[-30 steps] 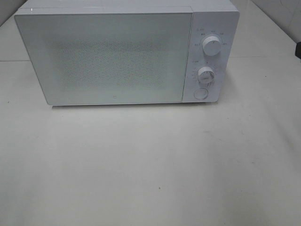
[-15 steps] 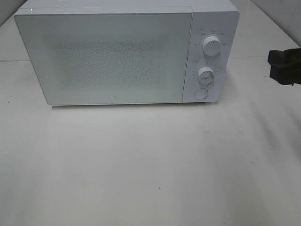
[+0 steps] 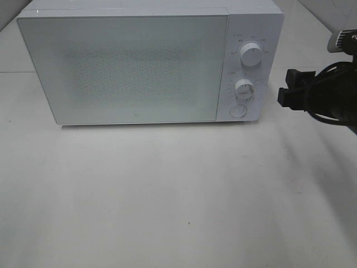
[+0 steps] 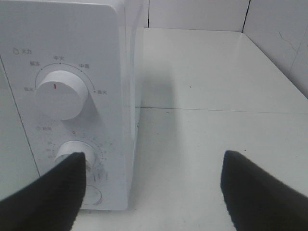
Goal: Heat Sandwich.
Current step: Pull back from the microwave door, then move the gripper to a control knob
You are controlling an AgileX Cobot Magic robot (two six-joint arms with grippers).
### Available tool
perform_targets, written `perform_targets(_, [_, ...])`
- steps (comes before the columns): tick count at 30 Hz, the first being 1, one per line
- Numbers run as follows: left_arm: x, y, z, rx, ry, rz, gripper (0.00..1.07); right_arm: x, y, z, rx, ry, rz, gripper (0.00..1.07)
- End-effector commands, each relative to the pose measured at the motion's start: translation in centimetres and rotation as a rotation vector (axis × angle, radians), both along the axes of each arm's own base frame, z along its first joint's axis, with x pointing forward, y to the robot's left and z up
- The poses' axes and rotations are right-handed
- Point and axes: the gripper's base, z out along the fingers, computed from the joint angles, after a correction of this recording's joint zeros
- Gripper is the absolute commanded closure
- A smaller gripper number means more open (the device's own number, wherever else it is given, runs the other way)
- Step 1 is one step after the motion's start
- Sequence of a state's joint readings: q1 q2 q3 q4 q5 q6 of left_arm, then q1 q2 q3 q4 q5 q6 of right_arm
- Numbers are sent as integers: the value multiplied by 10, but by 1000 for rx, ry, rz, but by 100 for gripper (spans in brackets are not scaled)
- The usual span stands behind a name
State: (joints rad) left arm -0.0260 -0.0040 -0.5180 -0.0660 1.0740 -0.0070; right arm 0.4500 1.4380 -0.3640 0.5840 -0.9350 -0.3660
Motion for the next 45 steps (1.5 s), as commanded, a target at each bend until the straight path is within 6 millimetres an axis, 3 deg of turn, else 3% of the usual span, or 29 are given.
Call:
perform_targets(1, [-3,0,0,-6,-25,4,9,-2,8,-2,2,-26,-16,32])
perform_targets(9, [-3,0,0,-6,-25,4,9,-8,35,-20,-26,-41,19,32])
perform_targets(19, [-2,0,0,-6,-18,4,9,-17,51,-35,-9,7,16,32])
perform_targets(37, [-2,0,0,-6,-18,4,9,-15,51,-34,31,-5,-3,32])
perform_targets(45, [-2,0,0,-6,-18,4,9,7,58,-46,42,34,-18,32])
